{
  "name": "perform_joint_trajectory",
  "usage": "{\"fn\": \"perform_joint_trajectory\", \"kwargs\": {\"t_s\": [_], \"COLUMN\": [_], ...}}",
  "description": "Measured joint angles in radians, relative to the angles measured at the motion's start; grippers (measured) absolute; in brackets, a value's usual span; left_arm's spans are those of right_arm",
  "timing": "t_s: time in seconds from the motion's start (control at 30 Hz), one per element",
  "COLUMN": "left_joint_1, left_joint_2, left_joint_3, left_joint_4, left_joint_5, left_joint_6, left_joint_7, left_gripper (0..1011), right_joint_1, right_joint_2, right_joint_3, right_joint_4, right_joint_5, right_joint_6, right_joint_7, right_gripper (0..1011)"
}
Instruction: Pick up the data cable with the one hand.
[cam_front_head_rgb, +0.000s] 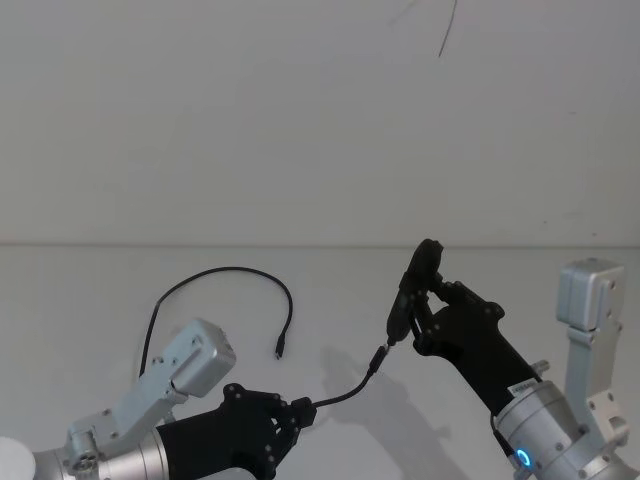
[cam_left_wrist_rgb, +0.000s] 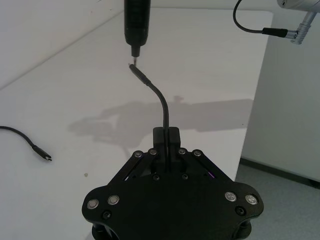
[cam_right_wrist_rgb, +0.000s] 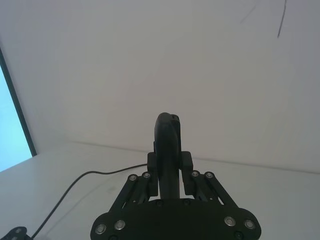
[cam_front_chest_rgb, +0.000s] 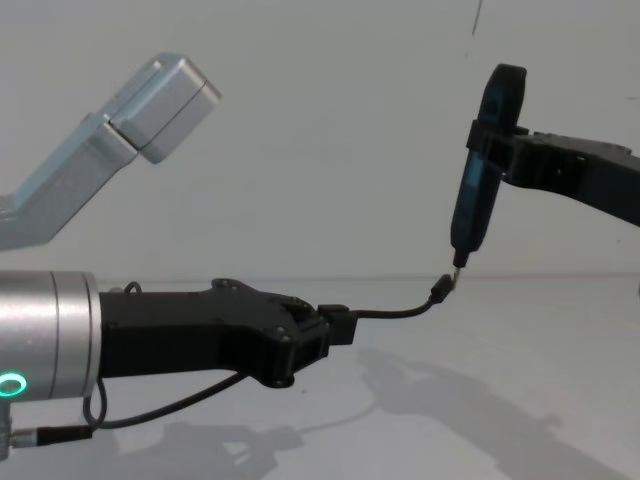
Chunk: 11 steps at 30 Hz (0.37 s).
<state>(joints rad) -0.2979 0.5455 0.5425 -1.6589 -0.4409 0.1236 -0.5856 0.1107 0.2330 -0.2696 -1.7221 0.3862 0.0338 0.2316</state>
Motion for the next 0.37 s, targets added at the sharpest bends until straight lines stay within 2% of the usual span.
{"fn": "perform_joint_trajectory", "kwargs": {"t_s": [0.37], "left_joint_1": [0.000], "left_joint_2": [0.000], "left_joint_3": [0.000], "left_joint_4": [0.000], "left_joint_5": [0.000], "left_joint_6": [0.000], "left_joint_7": [0.000], "left_gripper": [50], "right_joint_1": [0.011], "right_joint_2": [-0.009], "right_joint_3": [-0.011], "right_joint_4": [0.006], "right_joint_5": [-0.002], "right_joint_6": [-0.002], "right_joint_7": [0.001], "right_gripper": [269]}}
